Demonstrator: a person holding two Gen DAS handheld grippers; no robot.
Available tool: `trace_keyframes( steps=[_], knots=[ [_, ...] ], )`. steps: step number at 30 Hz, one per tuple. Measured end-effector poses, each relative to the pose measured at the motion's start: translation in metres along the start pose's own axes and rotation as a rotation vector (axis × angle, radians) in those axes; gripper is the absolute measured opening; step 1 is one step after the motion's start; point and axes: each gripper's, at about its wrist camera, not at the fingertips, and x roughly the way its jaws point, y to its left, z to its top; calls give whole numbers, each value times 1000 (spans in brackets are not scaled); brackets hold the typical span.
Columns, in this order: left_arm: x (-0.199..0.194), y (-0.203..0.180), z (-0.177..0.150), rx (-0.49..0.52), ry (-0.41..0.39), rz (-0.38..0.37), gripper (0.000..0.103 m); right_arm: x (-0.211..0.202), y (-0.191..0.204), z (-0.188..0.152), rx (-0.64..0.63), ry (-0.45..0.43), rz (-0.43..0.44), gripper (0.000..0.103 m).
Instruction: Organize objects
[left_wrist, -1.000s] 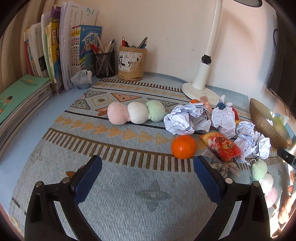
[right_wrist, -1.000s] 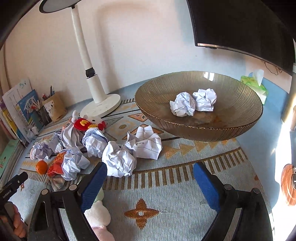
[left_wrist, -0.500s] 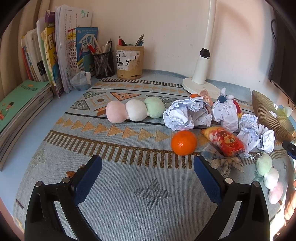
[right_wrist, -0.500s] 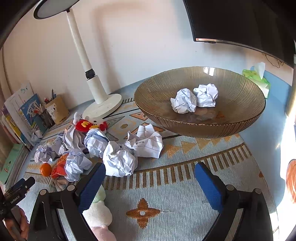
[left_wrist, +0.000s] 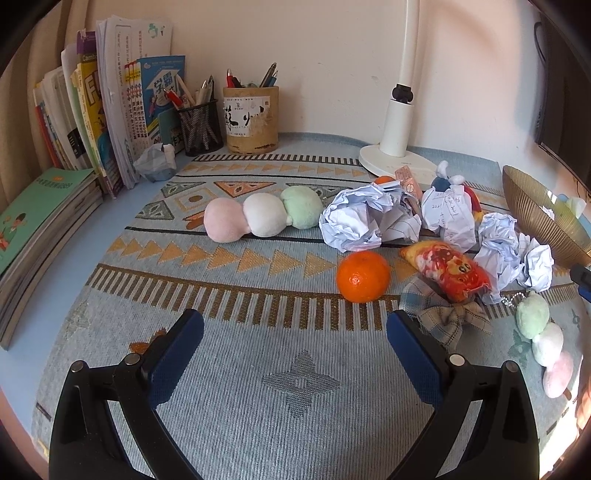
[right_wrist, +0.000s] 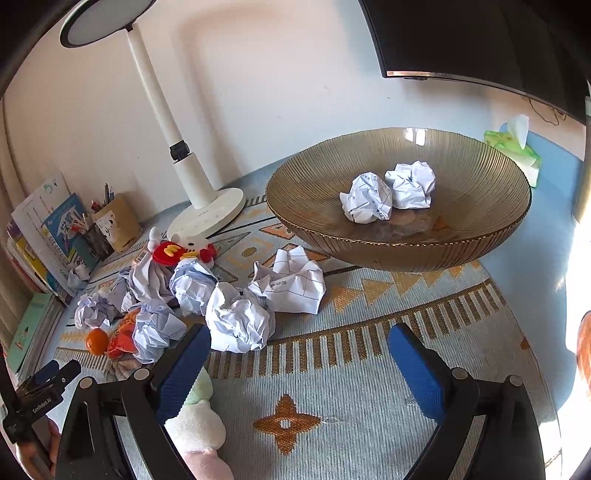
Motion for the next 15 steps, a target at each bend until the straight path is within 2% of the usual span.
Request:
trace_keyframes(
  steps=[15],
  knots=[
    [-3, 5, 1, -24, -13, -37, 100, 3, 10, -1, -59, 2, -59, 97]
  ],
)
